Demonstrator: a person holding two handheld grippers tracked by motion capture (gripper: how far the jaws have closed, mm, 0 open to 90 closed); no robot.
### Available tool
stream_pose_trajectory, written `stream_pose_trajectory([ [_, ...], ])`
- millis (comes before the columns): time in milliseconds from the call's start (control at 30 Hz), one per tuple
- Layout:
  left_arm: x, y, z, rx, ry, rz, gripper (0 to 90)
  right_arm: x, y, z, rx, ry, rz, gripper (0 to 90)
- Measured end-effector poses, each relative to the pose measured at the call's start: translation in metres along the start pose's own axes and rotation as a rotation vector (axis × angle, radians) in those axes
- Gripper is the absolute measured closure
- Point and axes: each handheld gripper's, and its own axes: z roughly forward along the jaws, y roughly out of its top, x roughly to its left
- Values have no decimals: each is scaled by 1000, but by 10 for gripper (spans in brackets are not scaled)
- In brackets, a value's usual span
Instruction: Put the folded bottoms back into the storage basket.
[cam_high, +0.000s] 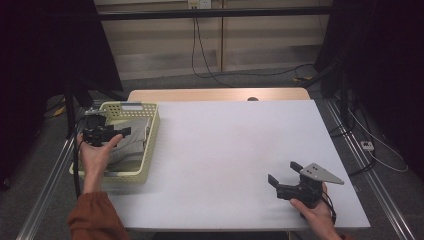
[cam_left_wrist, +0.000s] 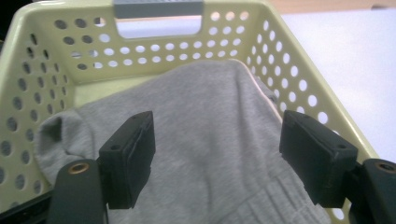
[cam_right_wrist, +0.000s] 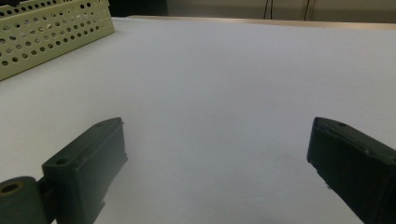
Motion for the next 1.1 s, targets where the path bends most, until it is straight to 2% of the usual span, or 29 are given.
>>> stream_pose_trajectory([
  [67, -8, 3, 4, 4, 1, 16, 323, 0, 0, 0, 0, -1, -1, 41],
  [100, -11, 4, 6, 14, 5, 25, 362, 0, 0, 0, 0, 0, 0, 40],
  [133, -14, 5, 8, 1, 16, 34, 422, 0, 0, 1, 0, 1, -1, 40],
  [167, -16, 6, 11, 4, 19, 35, 446, 0, 0, 1, 1, 0, 0, 40],
  [233, -16, 8, 19, 31, 4, 33, 555, 0, 0, 1, 0, 1, 3, 40],
  [267, -15, 8, 23, 39, 12, 30, 575, 0, 0, 1, 1, 1, 1, 41],
  [367, -13, 8, 32, 83, -22, 42, 684, 0, 0, 1, 2, 4, 5, 40],
  [400, -12, 7, 35, 102, -4, 45, 700, 0, 0, 1, 2, 4, 6, 40],
  [433, -12, 6, 37, 113, 22, 49, 756, 0, 0, 1, 1, 5, 7, 40],
  [533, -7, 3, 41, 143, 14, 29, 847, 0, 0, 1, 1, 5, 5, 40],
  [567, -8, 3, 43, 157, 27, 32, 869, 0, 0, 1, 0, 6, 4, 39],
  [633, -8, 2, 45, 190, 59, 30, 888, 0, 0, 1, 5, 8, 6, 38],
  [767, -5, -1, 52, 231, 76, 7, 900, 1, 0, 2, 7, 10, 2, 38],
  [833, -5, -2, 57, 258, 81, 19, 900, 1, 0, 1, 7, 10, 2, 38],
  [867, -6, -3, 60, 279, 83, 37, 900, 1, 0, 1, 8, 10, 3, 38],
  [933, -6, -4, 64, 289, 70, 57, 900, 1, -1, 2, 10, 11, 4, 37],
  [1000, -4, -5, 64, 290, 57, 39, 900, 1, -1, 2, 12, 11, 3, 37],
  [1100, -4, -6, 64, 294, 43, 53, 900, 1, -1, 2, 11, 13, 1, 37],
])
